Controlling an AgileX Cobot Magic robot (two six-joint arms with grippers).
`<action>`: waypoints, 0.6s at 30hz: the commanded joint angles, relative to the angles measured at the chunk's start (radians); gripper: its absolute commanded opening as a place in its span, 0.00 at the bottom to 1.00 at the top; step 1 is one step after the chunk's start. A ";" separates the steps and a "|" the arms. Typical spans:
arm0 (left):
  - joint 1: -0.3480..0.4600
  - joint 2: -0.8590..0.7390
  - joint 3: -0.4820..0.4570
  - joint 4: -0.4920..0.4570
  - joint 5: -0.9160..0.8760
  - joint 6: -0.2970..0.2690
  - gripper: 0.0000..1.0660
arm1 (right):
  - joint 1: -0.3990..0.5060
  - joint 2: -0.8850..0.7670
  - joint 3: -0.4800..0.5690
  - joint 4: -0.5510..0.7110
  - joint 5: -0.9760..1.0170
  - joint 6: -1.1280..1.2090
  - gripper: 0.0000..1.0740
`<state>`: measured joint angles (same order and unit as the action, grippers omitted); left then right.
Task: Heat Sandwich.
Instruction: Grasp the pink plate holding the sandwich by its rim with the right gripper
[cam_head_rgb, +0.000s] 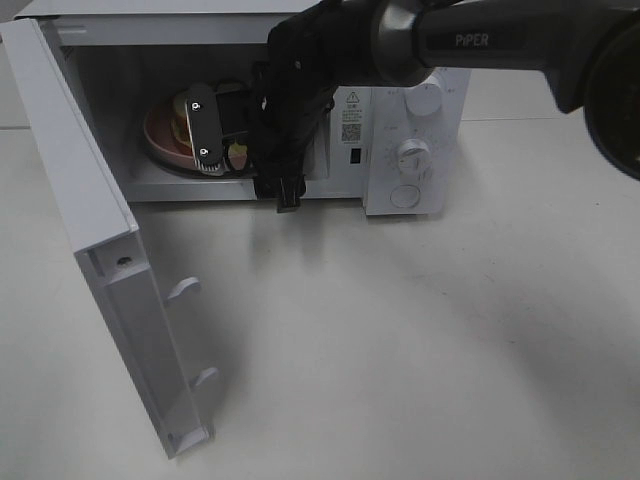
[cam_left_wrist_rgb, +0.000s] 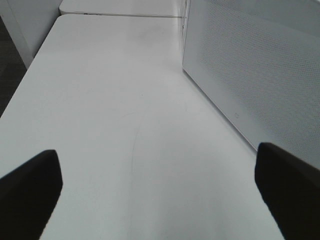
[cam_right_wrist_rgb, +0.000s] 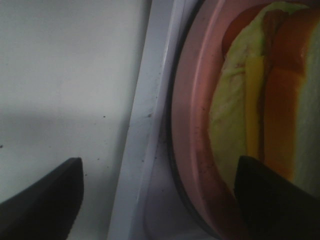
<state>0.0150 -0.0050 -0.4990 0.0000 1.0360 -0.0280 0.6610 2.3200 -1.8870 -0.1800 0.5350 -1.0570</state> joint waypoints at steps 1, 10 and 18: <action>-0.005 -0.020 0.003 -0.006 -0.007 0.001 0.95 | 0.004 0.034 -0.072 -0.029 0.041 0.052 0.73; -0.005 -0.020 0.003 -0.006 -0.007 0.001 0.95 | 0.004 0.131 -0.239 -0.075 0.076 0.128 0.71; -0.005 -0.020 0.003 -0.006 -0.007 0.001 0.95 | 0.004 0.193 -0.310 -0.040 0.078 0.127 0.71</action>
<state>0.0150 -0.0050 -0.4990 0.0000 1.0360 -0.0280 0.6610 2.5110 -2.1890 -0.2260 0.6170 -0.9370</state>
